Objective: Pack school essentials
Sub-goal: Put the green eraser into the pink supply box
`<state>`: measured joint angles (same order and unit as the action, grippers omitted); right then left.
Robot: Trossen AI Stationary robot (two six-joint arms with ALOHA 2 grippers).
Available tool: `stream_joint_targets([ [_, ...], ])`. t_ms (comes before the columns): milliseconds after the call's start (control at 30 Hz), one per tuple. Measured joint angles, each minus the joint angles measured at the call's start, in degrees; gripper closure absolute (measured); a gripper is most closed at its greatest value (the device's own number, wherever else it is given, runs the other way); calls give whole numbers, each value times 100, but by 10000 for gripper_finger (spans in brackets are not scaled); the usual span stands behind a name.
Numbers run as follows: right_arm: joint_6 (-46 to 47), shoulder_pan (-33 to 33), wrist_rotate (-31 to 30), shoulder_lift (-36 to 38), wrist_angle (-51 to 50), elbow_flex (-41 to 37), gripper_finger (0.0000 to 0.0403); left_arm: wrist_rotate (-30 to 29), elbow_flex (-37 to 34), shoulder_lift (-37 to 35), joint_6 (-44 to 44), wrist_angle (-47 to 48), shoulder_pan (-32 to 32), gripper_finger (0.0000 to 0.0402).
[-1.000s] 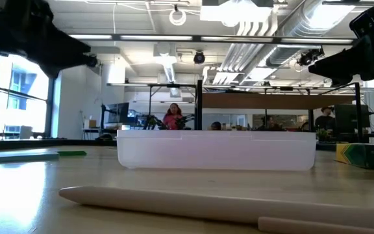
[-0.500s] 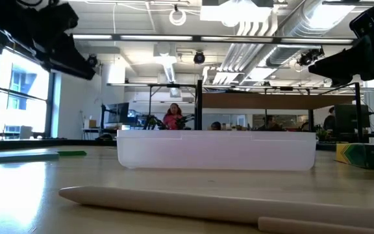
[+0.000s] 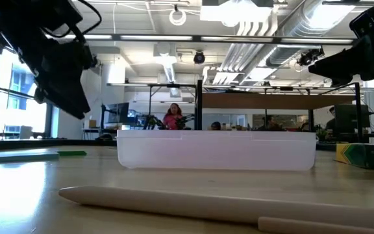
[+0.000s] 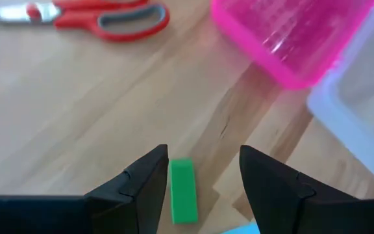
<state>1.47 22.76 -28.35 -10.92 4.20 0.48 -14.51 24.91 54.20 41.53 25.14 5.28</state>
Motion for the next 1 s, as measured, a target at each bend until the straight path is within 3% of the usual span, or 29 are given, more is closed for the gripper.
stream_joint_targets([
  [733, 1, -1, -1, 2, 1, -1, 298, 206, 0, 1344, 247, -253, 65, 223],
  [1000, -1, 1, -1, 2, 1, 1, 298, 159, 0, 1703, 273, -422, -198, 223],
])
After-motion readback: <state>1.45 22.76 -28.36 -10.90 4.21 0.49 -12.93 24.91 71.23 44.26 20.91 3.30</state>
